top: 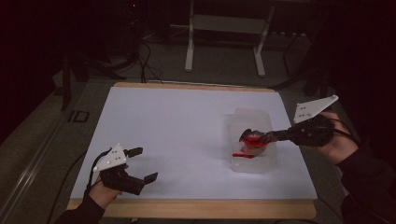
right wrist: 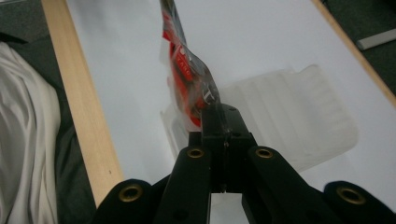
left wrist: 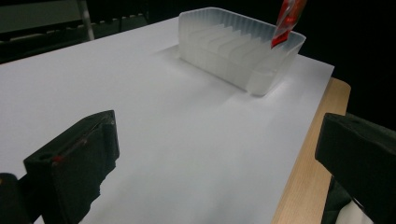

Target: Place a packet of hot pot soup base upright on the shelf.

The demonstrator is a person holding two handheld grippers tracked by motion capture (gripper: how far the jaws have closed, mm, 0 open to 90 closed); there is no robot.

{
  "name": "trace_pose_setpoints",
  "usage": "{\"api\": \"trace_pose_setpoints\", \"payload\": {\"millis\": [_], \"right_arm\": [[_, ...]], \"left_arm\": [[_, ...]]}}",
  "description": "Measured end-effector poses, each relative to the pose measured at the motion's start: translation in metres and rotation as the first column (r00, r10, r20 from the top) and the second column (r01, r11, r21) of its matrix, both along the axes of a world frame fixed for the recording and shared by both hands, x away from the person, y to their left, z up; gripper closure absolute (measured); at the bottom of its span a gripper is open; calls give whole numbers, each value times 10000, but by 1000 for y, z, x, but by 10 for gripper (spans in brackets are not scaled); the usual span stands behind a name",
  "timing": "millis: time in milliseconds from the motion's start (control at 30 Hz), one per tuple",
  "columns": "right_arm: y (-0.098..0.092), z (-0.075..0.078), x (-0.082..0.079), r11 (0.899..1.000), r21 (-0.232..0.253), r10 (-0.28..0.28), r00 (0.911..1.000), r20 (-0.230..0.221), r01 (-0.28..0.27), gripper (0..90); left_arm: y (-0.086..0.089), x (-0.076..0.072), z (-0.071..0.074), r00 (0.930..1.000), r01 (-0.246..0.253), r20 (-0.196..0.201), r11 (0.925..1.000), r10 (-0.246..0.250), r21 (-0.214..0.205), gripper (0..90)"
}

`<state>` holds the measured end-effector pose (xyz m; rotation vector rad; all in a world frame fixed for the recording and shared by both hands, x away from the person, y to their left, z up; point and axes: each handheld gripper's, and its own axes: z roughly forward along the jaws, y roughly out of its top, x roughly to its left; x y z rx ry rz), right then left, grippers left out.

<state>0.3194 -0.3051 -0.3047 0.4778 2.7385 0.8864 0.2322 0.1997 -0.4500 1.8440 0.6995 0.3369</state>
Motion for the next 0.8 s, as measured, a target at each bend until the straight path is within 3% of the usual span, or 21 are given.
{"api": "trace_pose_setpoints", "payload": {"millis": [167, 267, 600, 800], "right_arm": [[-3, -12, -1, 10000, 16, -15, 9999, -132, 16, 900], [-4, -20, -2, 10000, 54, 61, 9998, -212, -60, 900], [-7, -41, 0, 9995, 39, 328, 9993, -198, -327, 900], [-16, -46, 0, 9991, 281, 315, 9992, -253, -308, 900]], "left_arm": [[2, 1, -2, 10000, -76, 63, 9999, 76, 110, 0], [6, 2, -4, 9999, -146, -32, 9998, 145, -131, 0], [13, 3, -11, 9993, -323, -171, 9993, 320, -176, 0], [14, 4, -13, 9990, -381, -236, 9990, 376, -221, 0]]}}
